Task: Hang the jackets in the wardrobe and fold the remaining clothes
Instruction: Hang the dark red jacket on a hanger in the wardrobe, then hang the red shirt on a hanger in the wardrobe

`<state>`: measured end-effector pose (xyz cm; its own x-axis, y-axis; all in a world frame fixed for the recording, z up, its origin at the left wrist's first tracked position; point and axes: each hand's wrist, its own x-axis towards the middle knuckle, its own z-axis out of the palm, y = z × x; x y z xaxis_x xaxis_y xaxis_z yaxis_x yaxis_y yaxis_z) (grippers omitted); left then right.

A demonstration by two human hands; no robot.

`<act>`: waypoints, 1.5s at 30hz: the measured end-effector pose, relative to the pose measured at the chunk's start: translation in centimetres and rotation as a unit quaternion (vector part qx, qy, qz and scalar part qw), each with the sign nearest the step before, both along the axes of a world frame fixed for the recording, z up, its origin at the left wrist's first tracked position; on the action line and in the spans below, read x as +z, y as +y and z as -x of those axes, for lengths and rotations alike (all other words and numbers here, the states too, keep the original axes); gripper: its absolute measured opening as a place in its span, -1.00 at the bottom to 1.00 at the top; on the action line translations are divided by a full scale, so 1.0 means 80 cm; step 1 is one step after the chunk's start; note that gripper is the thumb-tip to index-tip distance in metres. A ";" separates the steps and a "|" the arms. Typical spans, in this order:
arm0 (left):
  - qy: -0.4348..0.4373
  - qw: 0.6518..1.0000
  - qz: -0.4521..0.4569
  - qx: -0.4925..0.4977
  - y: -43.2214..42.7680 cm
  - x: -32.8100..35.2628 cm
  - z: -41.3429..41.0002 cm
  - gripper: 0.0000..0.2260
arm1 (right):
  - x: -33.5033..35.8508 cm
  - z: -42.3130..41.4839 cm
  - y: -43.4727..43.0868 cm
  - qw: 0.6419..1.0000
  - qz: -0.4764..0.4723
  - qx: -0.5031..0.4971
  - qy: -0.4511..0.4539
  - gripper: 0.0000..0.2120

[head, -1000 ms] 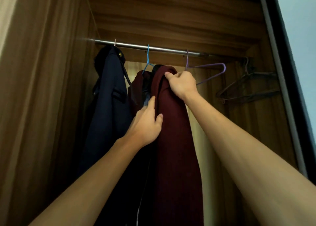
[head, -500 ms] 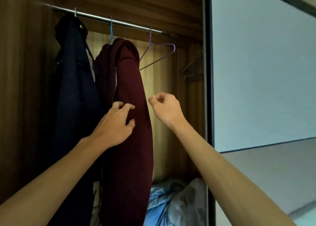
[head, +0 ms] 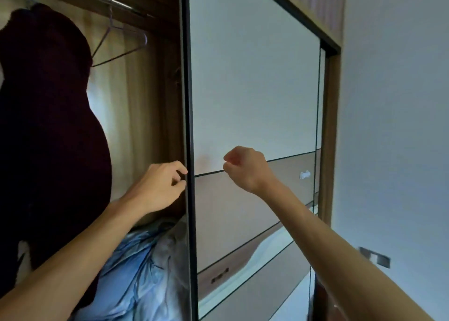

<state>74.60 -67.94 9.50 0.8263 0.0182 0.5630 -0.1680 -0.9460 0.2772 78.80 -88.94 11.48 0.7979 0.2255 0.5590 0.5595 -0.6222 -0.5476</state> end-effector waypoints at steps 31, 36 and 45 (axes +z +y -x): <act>0.174 0.841 -0.083 -0.506 -0.406 -0.193 0.174 -0.74 | -0.223 0.444 -0.322 0.825 0.079 -0.526 0.191 -0.59; 0.162 0.791 -0.111 -0.580 -0.481 -0.206 0.280 -0.75 | -0.249 0.565 -0.366 0.781 0.051 -0.588 0.205 -0.61; 0.174 0.693 -0.168 -0.679 -0.594 -0.242 0.500 -0.74 | -0.302 0.822 -0.414 0.702 -0.007 -0.676 0.225 -0.61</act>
<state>34.58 -115.49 -9.86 0.0402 -0.9932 0.1091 -0.9453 -0.0024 0.3262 13.06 -122.07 -12.69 0.3751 -0.9100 0.1769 -0.7680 -0.4119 -0.4903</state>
